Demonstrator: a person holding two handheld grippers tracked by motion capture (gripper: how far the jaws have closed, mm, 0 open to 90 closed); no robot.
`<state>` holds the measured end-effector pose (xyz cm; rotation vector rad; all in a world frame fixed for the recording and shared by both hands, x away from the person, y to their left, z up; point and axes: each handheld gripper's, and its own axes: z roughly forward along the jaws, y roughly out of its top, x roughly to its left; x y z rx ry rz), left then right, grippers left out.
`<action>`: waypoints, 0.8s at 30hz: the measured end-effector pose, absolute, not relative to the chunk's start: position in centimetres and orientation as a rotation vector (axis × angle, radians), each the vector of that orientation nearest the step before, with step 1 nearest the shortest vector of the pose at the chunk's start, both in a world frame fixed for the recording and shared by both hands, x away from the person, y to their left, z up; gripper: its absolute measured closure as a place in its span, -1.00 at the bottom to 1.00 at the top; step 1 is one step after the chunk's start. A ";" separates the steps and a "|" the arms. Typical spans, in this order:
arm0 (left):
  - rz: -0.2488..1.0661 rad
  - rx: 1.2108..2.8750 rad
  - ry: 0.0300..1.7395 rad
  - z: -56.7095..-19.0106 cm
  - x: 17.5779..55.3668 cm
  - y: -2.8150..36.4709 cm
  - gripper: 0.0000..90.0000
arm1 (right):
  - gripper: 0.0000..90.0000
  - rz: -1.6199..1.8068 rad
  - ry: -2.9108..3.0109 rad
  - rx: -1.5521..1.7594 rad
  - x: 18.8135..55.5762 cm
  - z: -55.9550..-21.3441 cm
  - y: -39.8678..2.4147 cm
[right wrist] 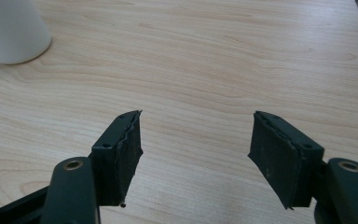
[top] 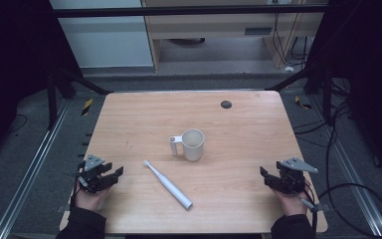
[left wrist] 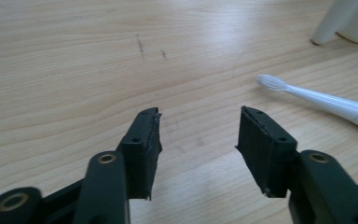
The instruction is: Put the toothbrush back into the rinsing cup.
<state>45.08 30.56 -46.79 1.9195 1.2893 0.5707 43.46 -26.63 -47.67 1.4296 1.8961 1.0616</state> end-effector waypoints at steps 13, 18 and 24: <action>0.470 1.978 1.238 -46.7 44.6 28.4 0.51 | -0.14 1.083 1.945 1.371 42.9 -47.2 -25.5; 0.448 2.003 1.211 -46.8 44.4 27.3 0.62 | -0.04 1.101 1.963 1.353 42.7 -47.0 -25.1; 0.420 2.049 1.174 -47.1 44.2 25.9 0.76 | 0.05 1.111 1.979 1.325 42.6 -47.0 -24.7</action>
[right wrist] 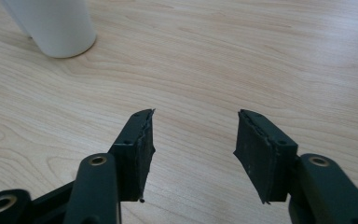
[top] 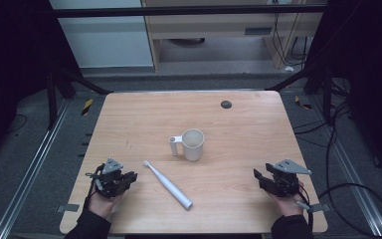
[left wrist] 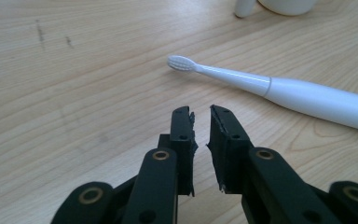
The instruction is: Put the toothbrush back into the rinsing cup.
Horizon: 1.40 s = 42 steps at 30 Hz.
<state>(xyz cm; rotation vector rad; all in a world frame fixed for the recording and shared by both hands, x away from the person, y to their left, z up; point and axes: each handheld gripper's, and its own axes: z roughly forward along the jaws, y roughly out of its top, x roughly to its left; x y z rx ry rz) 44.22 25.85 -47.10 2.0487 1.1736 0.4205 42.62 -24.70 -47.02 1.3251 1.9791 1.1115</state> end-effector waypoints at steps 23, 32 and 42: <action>0.377 2.113 1.070 -47.1 44.1 21.1 0.97 | 0.22 1.102 2.024 1.310 42.7 -47.4 -24.3; 0.340 2.134 0.968 -46.4 43.8 17.7 0.97 | 0.23 1.092 2.028 1.310 42.9 -47.5 -24.4; 0.278 2.192 0.869 -46.9 43.1 13.9 0.97 | 0.22 1.080 2.033 1.315 43.0 -47.6 -24.5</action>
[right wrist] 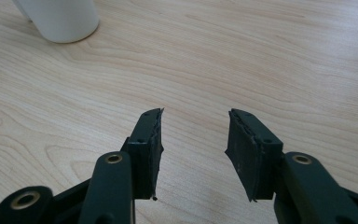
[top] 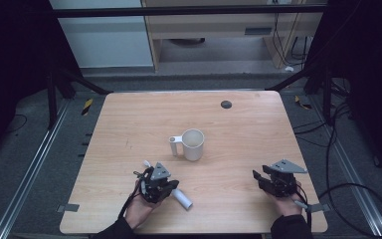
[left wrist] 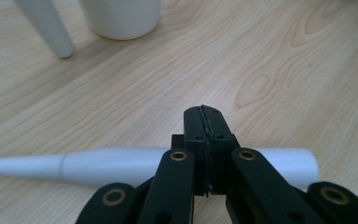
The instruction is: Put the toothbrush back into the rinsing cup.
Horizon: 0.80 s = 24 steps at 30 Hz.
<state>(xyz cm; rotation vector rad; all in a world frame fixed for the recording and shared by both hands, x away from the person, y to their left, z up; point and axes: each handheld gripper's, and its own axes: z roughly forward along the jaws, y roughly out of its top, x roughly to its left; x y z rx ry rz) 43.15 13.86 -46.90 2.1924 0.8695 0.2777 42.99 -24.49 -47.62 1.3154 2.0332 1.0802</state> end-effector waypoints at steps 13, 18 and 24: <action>0.223 2.243 0.810 -47.6 42.7 12.1 0.97 | 0.21 1.071 2.038 1.318 43.0 -47.7 -24.6; 0.207 2.257 0.796 -47.7 42.7 12.0 0.97 | 0.21 1.068 2.040 1.321 43.0 -47.7 -24.6; 0.199 2.262 0.796 -47.8 42.6 12.0 0.97 | 0.21 1.067 2.041 1.323 43.0 -47.7 -24.6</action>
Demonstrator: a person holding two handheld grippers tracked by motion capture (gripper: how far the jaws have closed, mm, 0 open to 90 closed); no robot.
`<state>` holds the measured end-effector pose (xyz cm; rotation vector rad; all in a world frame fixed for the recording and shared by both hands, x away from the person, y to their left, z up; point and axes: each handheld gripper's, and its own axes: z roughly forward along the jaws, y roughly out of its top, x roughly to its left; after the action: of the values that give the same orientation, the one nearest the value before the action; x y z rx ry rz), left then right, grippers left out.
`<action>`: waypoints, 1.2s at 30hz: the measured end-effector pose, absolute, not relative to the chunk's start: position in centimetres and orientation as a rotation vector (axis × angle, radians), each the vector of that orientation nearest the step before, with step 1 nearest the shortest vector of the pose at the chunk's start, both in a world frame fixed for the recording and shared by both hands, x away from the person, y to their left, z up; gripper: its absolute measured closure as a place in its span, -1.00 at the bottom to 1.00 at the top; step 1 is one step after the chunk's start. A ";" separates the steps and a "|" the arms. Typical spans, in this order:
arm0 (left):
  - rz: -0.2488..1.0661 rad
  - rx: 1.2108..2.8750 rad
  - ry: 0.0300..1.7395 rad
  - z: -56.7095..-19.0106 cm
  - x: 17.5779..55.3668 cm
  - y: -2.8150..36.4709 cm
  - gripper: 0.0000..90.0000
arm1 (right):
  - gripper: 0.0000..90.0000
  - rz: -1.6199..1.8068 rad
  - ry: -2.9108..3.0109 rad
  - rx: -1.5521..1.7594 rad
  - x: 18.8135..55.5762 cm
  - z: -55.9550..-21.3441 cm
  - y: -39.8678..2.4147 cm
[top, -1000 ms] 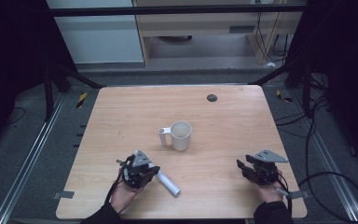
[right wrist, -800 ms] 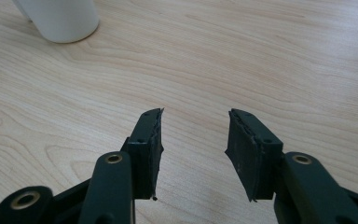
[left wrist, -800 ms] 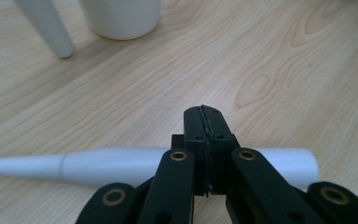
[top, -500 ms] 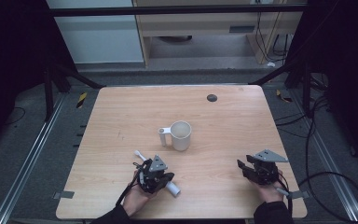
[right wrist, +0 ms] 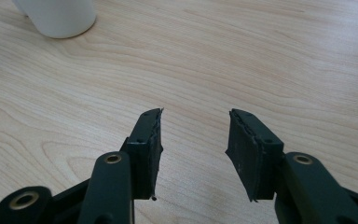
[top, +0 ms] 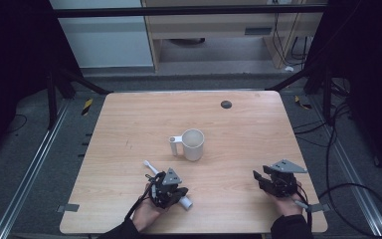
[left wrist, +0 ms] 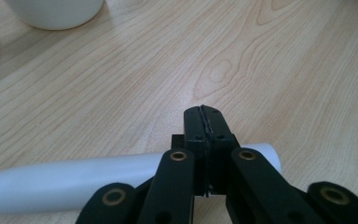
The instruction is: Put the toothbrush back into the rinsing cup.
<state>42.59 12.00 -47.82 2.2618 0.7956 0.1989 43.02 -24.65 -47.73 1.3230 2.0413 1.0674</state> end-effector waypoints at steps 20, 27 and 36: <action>0.169 2.292 0.770 -47.8 41.9 12.7 0.97 | 0.20 1.061 2.044 1.319 43.0 -47.8 -24.8; 0.168 2.293 0.778 -47.8 41.6 13.3 0.97 | 0.20 1.059 2.044 1.316 43.0 -47.7 -24.8; 0.166 2.294 0.785 -47.8 41.5 13.7 0.97 | 0.20 1.061 2.042 1.321 42.9 -47.7 -24.8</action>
<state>41.47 13.68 -47.78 2.2935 0.7850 0.1661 42.93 -24.75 -47.73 1.3206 2.0425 1.0612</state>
